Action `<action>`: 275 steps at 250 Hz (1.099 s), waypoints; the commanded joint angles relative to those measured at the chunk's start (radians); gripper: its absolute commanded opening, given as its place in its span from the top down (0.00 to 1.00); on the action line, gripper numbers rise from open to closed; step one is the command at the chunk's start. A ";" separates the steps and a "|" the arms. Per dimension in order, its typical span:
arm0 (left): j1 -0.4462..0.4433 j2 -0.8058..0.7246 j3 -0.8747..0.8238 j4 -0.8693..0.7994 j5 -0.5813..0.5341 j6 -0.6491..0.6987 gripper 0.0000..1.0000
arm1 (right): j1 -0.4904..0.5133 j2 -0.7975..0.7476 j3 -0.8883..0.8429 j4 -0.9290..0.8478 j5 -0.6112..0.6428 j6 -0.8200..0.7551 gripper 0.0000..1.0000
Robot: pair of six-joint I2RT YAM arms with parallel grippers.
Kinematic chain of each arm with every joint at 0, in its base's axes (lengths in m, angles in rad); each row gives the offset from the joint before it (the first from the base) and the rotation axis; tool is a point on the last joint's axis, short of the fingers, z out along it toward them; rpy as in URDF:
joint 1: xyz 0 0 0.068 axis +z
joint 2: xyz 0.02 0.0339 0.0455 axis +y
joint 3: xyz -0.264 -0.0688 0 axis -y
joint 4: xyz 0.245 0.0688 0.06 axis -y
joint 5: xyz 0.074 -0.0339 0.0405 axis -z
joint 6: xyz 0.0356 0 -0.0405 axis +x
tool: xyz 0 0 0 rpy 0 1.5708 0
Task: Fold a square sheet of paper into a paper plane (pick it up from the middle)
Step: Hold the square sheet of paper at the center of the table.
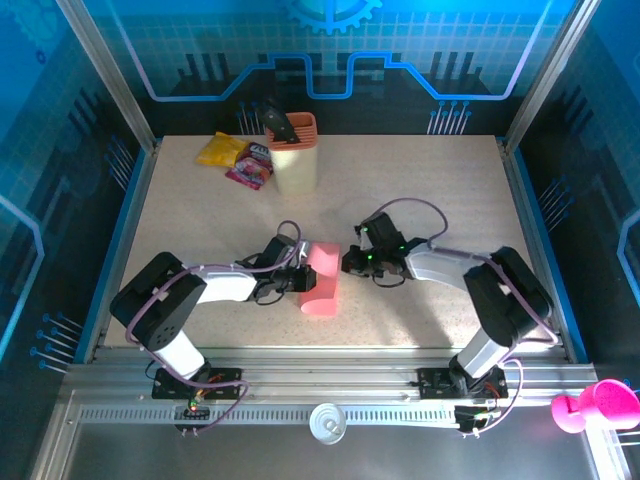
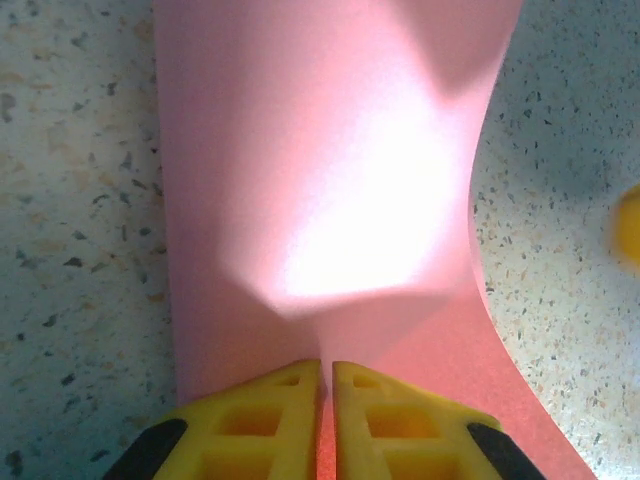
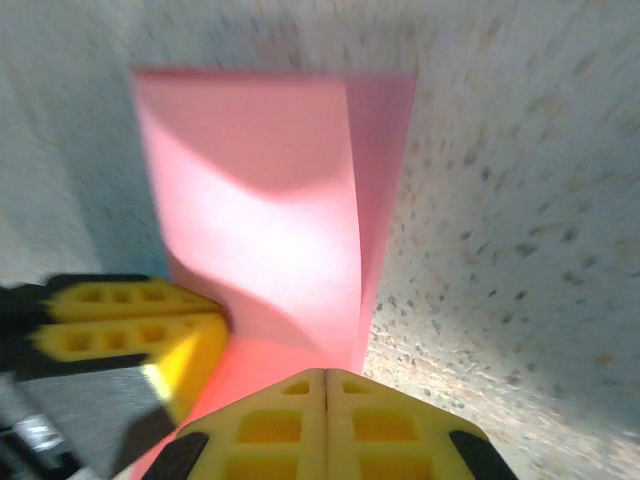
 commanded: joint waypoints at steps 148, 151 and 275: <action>-0.057 -0.043 -0.076 -0.045 -0.158 -0.157 0.86 | 0.083 0.071 0.093 0.002 -0.047 0.002 1.00; -0.057 -0.044 -0.076 -0.041 -0.157 -0.156 0.86 | 0.084 0.075 0.096 0.003 -0.050 0.001 1.00; -0.057 -0.053 -0.033 -0.084 -0.153 -0.127 0.86 | 0.129 0.241 0.109 0.064 -0.045 0.004 1.00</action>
